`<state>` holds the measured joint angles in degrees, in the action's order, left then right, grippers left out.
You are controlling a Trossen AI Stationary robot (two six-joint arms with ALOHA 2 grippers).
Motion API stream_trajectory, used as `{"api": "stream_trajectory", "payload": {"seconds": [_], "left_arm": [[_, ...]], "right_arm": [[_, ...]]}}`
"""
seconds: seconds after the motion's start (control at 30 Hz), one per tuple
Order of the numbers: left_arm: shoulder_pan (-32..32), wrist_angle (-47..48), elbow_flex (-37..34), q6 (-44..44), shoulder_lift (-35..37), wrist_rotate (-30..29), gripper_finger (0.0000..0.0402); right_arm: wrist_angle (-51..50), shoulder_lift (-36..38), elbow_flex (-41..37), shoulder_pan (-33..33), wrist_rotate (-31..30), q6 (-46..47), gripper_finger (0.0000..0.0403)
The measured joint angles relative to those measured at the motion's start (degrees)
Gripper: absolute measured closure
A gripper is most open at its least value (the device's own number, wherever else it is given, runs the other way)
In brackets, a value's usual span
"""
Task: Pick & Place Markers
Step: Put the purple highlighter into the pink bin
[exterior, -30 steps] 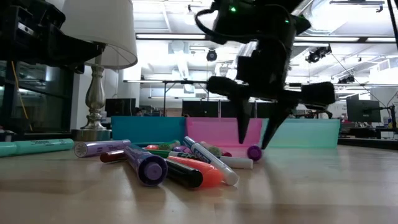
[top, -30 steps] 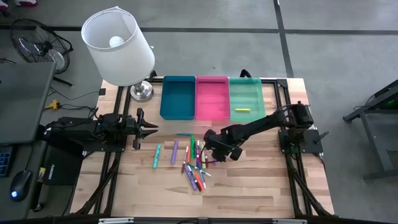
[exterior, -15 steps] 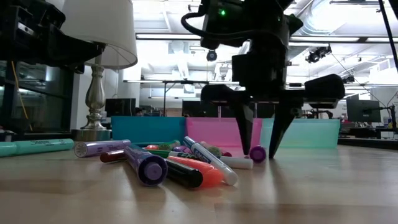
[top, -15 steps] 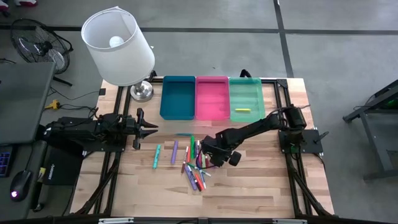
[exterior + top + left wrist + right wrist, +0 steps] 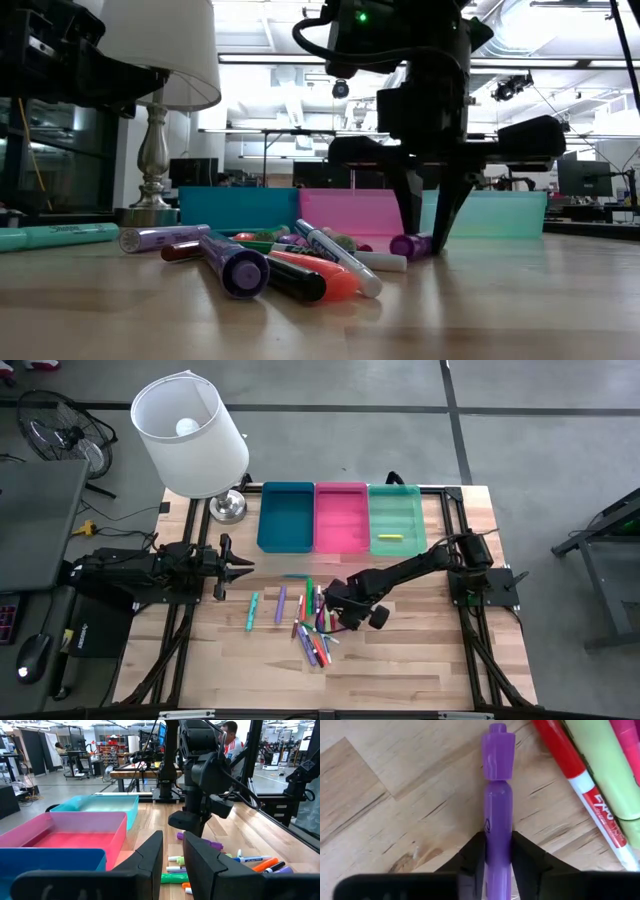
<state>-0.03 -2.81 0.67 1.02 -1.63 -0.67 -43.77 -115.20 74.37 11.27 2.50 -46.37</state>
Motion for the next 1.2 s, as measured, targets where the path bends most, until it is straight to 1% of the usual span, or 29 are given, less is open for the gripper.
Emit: {"api": "stream_trajectory", "payload": {"seconds": [0.1,0.3,0.47,0.77,0.83,1.0,1.2], "left_arm": [[0.00,0.00,0.00,0.00,0.00,0.00,0.0328],[0.00,0.00,0.00,0.00,0.00,0.00,0.0328],[0.02,0.00,0.00,0.00,0.00,0.00,0.0328],[0.00,0.00,0.00,0.00,0.02,0.00,0.0328],[0.02,0.00,0.00,0.00,0.00,0.00,0.0328],[0.01,0.00,0.00,0.00,0.01,0.00,0.0328],[0.02,0.00,0.00,0.00,0.00,0.00,0.0328]], "right_arm": [[-0.24,-0.03,-0.02,0.00,-0.22,1.18,0.0347],[-0.30,-0.07,-0.09,0.04,-1.05,7.22,0.0334],[-0.26,0.24,-0.16,0.04,-0.76,10.52,0.0347],[-0.47,1.76,-0.41,-0.72,-0.66,17.72,0.0344],[-1.54,2.41,-0.54,-0.70,-2.44,19.25,0.0346],[-3.21,4.72,-0.46,-1.47,-9.45,21.66,0.0346],[-3.05,7.62,-0.39,-2.82,-13.59,22.98,0.0346]]}}
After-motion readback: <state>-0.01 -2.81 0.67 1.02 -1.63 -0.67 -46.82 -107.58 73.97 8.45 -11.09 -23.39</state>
